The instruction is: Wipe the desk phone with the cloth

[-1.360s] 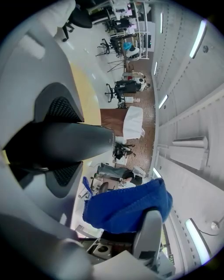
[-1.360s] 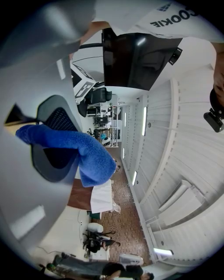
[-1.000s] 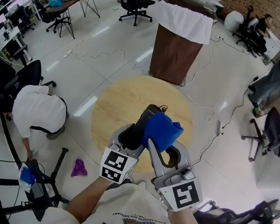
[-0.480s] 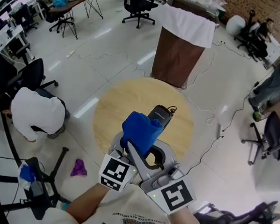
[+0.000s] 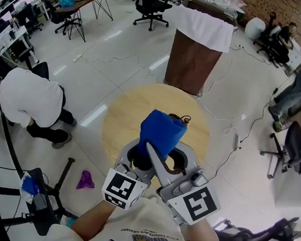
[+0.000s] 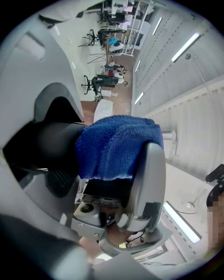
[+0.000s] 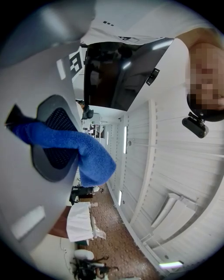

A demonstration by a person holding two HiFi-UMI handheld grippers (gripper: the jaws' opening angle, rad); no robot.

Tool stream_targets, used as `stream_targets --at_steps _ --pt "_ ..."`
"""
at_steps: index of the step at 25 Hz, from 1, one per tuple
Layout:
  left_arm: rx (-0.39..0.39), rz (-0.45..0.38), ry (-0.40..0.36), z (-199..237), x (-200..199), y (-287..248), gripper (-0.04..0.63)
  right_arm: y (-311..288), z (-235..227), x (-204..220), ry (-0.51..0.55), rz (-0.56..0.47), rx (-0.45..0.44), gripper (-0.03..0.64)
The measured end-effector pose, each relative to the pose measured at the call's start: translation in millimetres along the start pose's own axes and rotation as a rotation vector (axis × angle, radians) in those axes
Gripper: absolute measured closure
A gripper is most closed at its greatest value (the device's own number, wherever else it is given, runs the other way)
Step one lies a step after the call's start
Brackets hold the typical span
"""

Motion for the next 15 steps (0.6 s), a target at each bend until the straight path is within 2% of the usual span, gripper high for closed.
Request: stream_targets --at_steps 15 --pt "0.016 -0.034 0.011 1 -13 12 0.327 1 -50 -41 0.11 -0.087 0.111 0.557"
Point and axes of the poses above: the fingertips, and each gripper's own axes: y backward along the fingers, z to its left, x out of its underside, the point moved 4 cm from there along y, backward along the fingers, and after that the axes turned 3 degrees about z, right-handed, at the moved point
